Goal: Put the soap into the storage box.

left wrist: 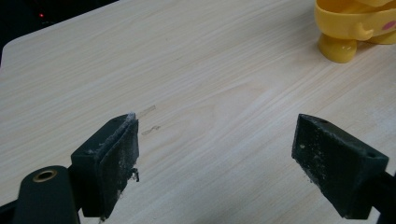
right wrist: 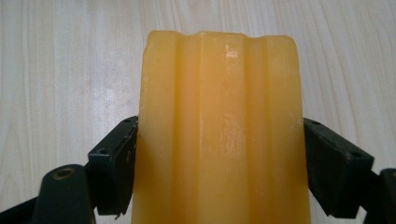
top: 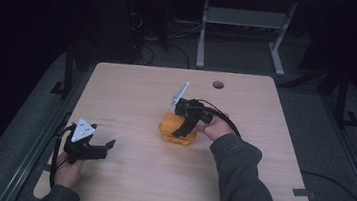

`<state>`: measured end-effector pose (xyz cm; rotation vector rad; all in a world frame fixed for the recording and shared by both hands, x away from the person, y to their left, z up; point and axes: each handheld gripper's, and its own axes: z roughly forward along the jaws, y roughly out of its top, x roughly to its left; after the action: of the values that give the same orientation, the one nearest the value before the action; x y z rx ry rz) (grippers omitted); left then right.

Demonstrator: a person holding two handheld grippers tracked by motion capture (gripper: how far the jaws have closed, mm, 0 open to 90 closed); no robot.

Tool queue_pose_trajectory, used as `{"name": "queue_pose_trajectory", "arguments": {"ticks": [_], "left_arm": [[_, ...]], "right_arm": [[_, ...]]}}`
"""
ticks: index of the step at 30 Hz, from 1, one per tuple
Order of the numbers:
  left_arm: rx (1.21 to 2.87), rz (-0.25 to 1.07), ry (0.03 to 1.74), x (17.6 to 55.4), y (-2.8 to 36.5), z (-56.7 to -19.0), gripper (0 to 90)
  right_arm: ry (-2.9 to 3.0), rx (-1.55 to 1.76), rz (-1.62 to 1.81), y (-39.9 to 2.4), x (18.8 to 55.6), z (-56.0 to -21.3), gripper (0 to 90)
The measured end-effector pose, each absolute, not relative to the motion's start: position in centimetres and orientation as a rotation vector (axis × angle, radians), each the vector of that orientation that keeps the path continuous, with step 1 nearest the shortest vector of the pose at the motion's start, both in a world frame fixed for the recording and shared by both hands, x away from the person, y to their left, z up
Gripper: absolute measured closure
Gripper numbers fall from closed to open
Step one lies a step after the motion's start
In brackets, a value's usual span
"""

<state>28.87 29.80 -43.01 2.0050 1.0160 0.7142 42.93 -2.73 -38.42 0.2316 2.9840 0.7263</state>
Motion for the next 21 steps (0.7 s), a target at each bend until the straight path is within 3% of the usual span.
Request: {"name": "queue_pose_trajectory", "arguments": {"ticks": [21], "left_arm": [[2.007, 0.716, 1.015, 28.86, 29.82, -42.99, 14.1]], "right_arm": [[2.983, 0.220, 0.728, -2.68, 43.01, -39.15, 20.3]]}}
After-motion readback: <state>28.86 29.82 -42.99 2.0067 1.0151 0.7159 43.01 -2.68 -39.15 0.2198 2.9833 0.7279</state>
